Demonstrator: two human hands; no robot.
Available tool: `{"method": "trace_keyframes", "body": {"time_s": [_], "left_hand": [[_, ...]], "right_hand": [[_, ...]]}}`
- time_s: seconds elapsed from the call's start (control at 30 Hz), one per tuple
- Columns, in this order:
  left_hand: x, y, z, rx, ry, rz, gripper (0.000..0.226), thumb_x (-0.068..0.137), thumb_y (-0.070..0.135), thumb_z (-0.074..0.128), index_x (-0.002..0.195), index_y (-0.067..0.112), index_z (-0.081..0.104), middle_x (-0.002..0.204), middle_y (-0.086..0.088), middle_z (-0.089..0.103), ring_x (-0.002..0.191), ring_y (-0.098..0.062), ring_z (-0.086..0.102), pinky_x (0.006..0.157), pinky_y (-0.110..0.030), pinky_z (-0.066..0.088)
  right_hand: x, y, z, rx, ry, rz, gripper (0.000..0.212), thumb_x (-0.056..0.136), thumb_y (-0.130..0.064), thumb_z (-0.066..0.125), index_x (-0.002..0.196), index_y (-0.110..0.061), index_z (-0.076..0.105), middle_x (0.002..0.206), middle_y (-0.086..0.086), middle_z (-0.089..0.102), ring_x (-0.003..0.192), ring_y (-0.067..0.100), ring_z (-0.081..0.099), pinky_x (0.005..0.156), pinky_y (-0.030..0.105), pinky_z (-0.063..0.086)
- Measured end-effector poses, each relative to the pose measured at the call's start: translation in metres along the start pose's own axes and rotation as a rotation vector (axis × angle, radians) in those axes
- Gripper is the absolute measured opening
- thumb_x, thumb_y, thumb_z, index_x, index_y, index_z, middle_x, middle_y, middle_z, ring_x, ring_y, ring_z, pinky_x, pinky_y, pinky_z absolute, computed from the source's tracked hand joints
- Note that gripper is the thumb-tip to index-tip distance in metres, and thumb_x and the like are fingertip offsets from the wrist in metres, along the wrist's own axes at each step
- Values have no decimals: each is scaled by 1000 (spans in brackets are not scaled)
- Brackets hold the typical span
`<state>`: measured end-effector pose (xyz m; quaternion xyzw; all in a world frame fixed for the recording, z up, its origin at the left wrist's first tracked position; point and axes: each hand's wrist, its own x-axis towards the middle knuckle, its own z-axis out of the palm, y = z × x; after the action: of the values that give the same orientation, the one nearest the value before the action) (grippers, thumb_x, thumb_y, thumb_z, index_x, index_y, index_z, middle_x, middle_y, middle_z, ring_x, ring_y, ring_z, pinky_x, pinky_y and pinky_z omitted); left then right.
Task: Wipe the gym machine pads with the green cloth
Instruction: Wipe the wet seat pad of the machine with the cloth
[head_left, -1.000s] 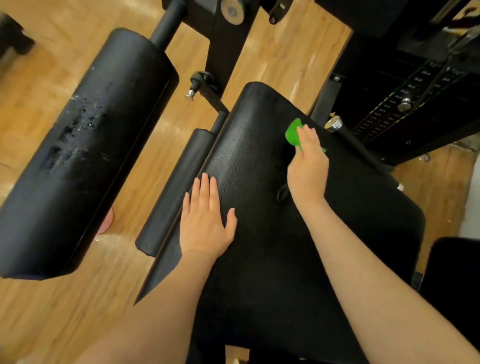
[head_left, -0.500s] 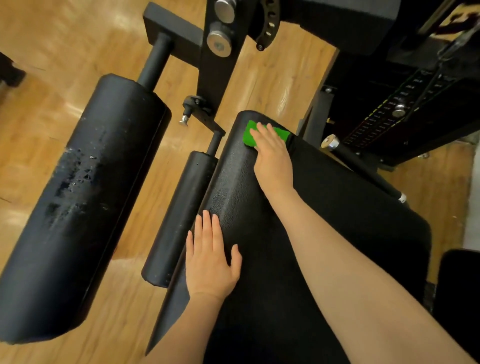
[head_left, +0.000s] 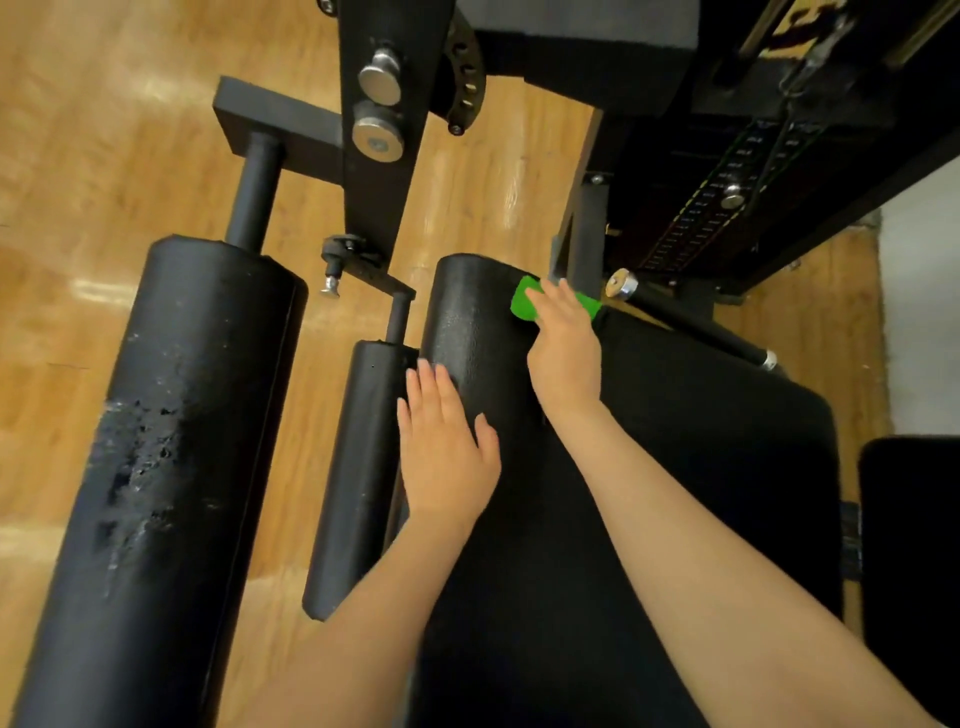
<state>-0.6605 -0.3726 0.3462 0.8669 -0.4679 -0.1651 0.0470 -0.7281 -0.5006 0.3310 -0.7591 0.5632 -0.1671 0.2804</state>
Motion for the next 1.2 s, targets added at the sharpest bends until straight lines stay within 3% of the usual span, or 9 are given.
{"method": "trace_keyframes", "body": {"time_s": [0.13, 0.3, 0.5, 0.63, 0.7, 0.8, 0.93, 1.07, 1.2], "left_hand": [[32, 0, 5, 29, -33, 49, 69, 101, 32, 32, 152, 1, -3, 161, -16, -5, 149, -26, -7, 121, -37, 0], [32, -6, 20, -10, -7, 61, 68, 98, 31, 32, 152, 0, 5, 161, -17, 5, 149, -28, 3, 121, -39, 6], [32, -8, 24, 73, 5, 105, 72, 91, 38, 15, 151, -1, 16, 159, -19, 12, 148, -33, 8, 119, -44, 11], [34, -7, 26, 129, 24, 168, 67, 93, 32, 16, 148, -6, 21, 156, -25, 17, 146, -35, 12, 118, -46, 14], [34, -6, 27, 136, 26, 196, 66, 92, 28, 18, 146, -9, 23, 155, -27, 20, 145, -36, 15, 117, -46, 15], [35, -6, 28, 118, 36, 214, 66, 91, 26, 21, 144, -12, 27, 153, -29, 25, 143, -39, 22, 116, -48, 19], [37, -8, 31, 114, 57, 218, 65, 90, 25, 24, 143, -12, 29, 152, -29, 27, 142, -40, 24, 116, -47, 18], [36, -8, 31, 118, 60, 225, 66, 89, 25, 24, 144, -12, 28, 152, -29, 25, 143, -39, 21, 116, -48, 18], [37, -9, 33, 104, 84, 236, 65, 90, 25, 24, 144, -12, 28, 153, -28, 24, 144, -38, 19, 117, -47, 16]], "right_hand": [[35, -38, 17, -22, -136, -208, 57, 89, 11, 38, 141, -11, 39, 153, 4, 27, 144, 20, 13, 115, 32, 8], [33, -20, 23, 7, -172, -233, 59, 85, 14, 42, 139, -11, 42, 150, 3, 34, 143, 18, 17, 114, 29, 7], [-3, 70, -23, -10, -62, -13, 62, 81, 20, 45, 135, -10, 47, 145, 4, 40, 140, 20, 27, 115, 34, 18], [-30, 136, -54, -81, -13, 151, 58, 85, 16, 43, 136, -12, 47, 145, 4, 40, 140, 18, 27, 116, 41, 23], [-40, 163, -66, -121, -11, 220, 57, 86, 16, 43, 136, -13, 46, 146, 4, 39, 140, 16, 26, 116, 36, 20], [-47, 184, -77, -154, -18, 241, 58, 86, 16, 44, 137, -12, 46, 146, 3, 39, 140, 15, 25, 114, 29, 15], [-46, 189, -73, -144, 1, 233, 56, 85, 17, 45, 135, -10, 49, 145, 4, 40, 140, 18, 26, 115, 30, 16], [-57, 226, -92, -191, 76, 439, 58, 83, 19, 42, 134, -7, 48, 146, 5, 40, 140, 18, 26, 115, 30, 19], [-63, 250, -111, -289, -25, 530, 61, 85, 18, 41, 140, -9, 41, 151, 4, 32, 143, 17, 18, 115, 33, 17]]}}
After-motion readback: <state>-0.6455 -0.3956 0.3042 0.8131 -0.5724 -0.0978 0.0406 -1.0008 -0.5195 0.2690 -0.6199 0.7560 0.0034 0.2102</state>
